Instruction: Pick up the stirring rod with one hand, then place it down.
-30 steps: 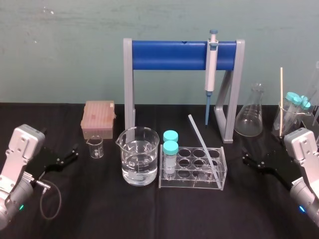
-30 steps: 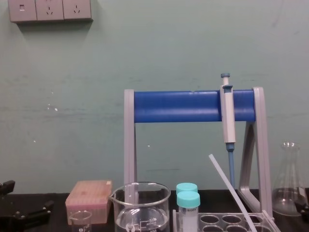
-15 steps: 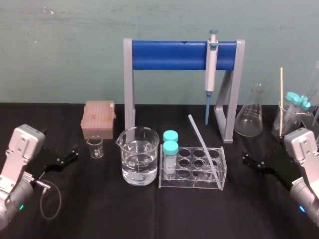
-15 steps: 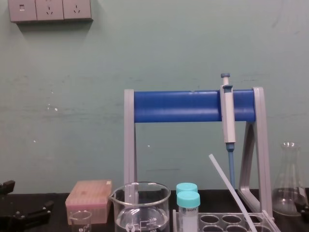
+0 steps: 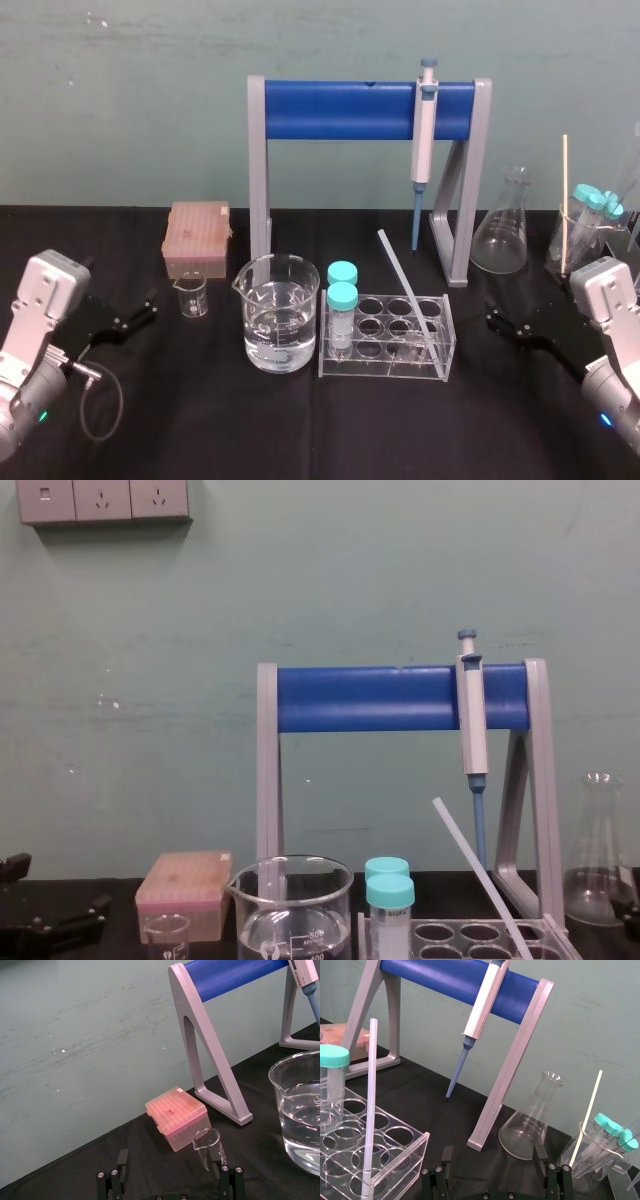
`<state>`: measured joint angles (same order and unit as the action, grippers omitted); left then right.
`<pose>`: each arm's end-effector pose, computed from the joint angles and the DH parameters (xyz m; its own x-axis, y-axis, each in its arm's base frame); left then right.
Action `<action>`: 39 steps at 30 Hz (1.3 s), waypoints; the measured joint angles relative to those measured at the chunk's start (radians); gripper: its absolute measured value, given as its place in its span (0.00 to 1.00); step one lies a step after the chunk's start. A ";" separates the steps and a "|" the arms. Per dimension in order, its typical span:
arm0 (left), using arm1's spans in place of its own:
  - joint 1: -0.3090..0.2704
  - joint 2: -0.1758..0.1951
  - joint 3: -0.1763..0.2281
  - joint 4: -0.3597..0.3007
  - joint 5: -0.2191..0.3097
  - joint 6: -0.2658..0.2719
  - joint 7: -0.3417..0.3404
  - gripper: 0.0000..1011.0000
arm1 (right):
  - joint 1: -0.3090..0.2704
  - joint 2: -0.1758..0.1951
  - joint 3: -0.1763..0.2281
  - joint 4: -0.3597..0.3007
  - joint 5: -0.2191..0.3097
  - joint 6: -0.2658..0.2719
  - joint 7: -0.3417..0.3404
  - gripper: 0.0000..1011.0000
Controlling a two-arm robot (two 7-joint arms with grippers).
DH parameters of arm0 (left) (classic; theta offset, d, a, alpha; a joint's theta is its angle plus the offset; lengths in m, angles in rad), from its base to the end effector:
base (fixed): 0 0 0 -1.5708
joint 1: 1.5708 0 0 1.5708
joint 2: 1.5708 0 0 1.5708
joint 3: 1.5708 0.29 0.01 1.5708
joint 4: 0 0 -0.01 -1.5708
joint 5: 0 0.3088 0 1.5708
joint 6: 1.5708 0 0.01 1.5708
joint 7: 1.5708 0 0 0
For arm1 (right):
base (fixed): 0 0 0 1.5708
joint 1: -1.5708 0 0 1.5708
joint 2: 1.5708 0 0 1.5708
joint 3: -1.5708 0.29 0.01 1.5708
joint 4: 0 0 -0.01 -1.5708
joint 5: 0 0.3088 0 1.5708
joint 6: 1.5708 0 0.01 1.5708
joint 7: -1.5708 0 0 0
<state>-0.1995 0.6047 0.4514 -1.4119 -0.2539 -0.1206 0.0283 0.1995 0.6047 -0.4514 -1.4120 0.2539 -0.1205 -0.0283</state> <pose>0.3581 0.0827 -0.3023 0.2923 0.8803 0.3738 -0.9553 0.2873 0.0703 0.3581 -0.0827 -0.3023 0.2923 -0.8803 0.3737 0.9553 0.2873 -0.0703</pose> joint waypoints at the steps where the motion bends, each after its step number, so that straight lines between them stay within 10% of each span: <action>1: 0.000 0.000 0.000 0.000 0.000 0.000 0.000 0.99 | 0.000 0.000 0.000 0.000 0.000 0.000 0.000 0.99; 19: 0.000 0.000 0.000 0.000 0.000 0.000 0.000 0.99 | 0.022 -0.003 0.050 -0.029 0.044 -0.138 0.161 0.99; 39: 0.000 0.000 0.000 0.000 0.000 0.000 0.000 0.99 | 0.230 -0.134 -0.011 0.202 0.110 -0.179 0.478 0.99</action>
<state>-0.1995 0.6047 0.4514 -1.4120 -0.2539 -0.1206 0.0283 0.4293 0.4709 -0.4627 -1.2102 0.3640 -0.2991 0.4499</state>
